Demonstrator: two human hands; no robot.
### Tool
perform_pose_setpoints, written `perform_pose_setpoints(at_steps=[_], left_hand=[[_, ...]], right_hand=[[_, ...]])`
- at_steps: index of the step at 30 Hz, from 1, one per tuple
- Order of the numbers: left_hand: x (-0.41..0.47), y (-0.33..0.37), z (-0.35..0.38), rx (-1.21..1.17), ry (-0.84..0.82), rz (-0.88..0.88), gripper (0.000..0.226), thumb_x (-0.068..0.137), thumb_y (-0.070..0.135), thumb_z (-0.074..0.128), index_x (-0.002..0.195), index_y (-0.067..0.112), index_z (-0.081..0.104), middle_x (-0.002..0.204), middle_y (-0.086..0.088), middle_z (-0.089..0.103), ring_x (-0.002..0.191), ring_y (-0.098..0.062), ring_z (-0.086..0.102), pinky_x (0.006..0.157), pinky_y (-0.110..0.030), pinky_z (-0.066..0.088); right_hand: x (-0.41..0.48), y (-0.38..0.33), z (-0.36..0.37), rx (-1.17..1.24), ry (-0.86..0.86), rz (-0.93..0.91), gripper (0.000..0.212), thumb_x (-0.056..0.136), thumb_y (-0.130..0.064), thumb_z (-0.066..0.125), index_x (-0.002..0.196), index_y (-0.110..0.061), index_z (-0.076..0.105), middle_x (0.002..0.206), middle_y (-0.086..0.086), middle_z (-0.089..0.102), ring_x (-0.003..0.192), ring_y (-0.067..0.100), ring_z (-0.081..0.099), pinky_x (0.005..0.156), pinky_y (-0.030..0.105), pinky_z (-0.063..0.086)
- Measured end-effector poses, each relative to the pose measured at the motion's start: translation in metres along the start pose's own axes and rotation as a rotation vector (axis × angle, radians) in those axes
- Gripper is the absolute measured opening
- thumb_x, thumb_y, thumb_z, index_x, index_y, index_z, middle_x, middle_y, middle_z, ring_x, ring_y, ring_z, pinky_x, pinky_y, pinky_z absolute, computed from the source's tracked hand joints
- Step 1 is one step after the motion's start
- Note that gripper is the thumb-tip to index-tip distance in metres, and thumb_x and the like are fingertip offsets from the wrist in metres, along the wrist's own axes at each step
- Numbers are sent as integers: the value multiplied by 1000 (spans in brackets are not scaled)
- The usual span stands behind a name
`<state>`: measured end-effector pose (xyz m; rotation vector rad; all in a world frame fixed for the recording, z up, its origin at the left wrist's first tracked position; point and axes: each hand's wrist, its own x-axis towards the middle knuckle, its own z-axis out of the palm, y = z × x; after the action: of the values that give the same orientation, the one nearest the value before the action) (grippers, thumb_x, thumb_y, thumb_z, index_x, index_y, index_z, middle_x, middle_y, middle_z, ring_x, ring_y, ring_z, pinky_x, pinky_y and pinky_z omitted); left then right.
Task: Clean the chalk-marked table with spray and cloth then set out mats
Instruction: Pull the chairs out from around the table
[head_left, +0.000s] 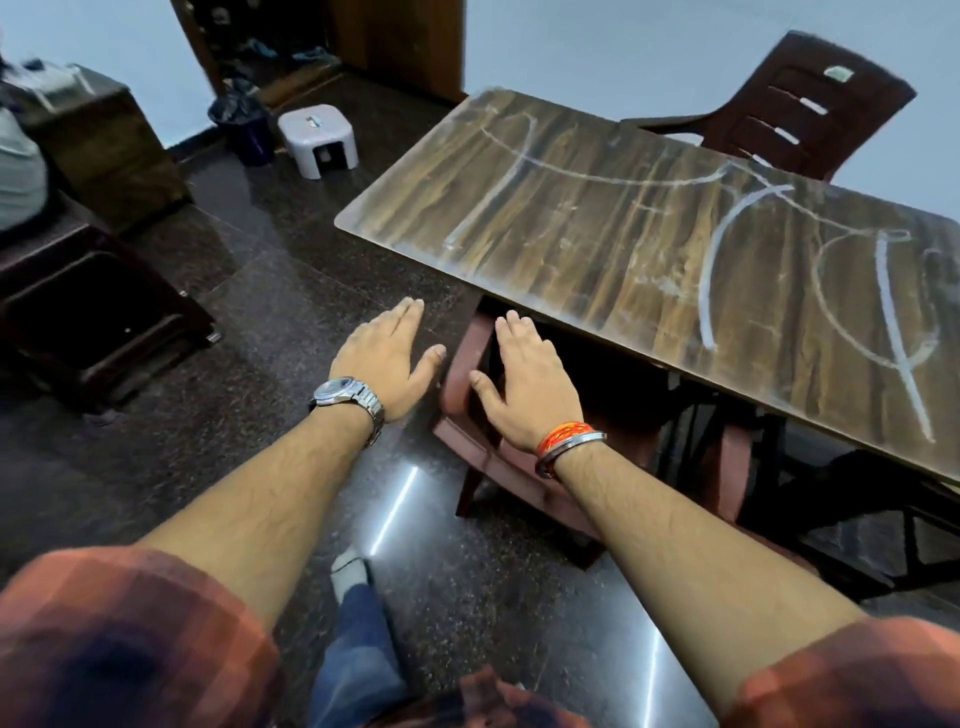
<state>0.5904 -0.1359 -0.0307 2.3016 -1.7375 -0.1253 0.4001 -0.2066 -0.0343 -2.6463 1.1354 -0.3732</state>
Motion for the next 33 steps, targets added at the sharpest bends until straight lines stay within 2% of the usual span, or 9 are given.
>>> perform_pose_setpoints(at_steps=[6, 17, 24, 33], left_hand=[[77, -96, -23, 101, 19, -80, 74, 100, 55, 29, 159, 17, 3, 167, 3, 1, 153, -18, 4, 123, -43, 4], [247, -258, -101, 151, 59, -65, 76, 100, 55, 28, 158, 15, -2, 167, 0, -5, 153, -17, 0, 123, -42, 1], [381, -326, -100, 180, -4, -6, 80, 99, 60, 23, 158, 15, -5, 167, 0, -7, 153, -16, -2, 123, -41, -1], [561, -368, -109, 186, -7, 130, 81, 99, 60, 25, 159, 13, -1, 167, -3, -5, 153, -19, 0, 124, -41, 1]], right_hand=[[123, -55, 27, -70, 77, 10, 74, 95, -47, 42, 151, -7, 16, 159, 11, 11, 147, 25, 9, 118, 41, 11], [360, -139, 44, -85, 145, 47, 75, 95, -47, 41, 152, -7, 10, 160, 9, 6, 147, 23, 6, 117, 40, 8], [499, -138, 76, -110, 168, 64, 74, 96, -48, 37, 152, -8, 10, 160, 10, 6, 147, 24, 5, 118, 39, 7], [662, -98, 91, -123, 175, 235, 75, 96, -47, 39, 152, -6, 11, 160, 13, 8, 147, 26, 8, 119, 43, 12]])
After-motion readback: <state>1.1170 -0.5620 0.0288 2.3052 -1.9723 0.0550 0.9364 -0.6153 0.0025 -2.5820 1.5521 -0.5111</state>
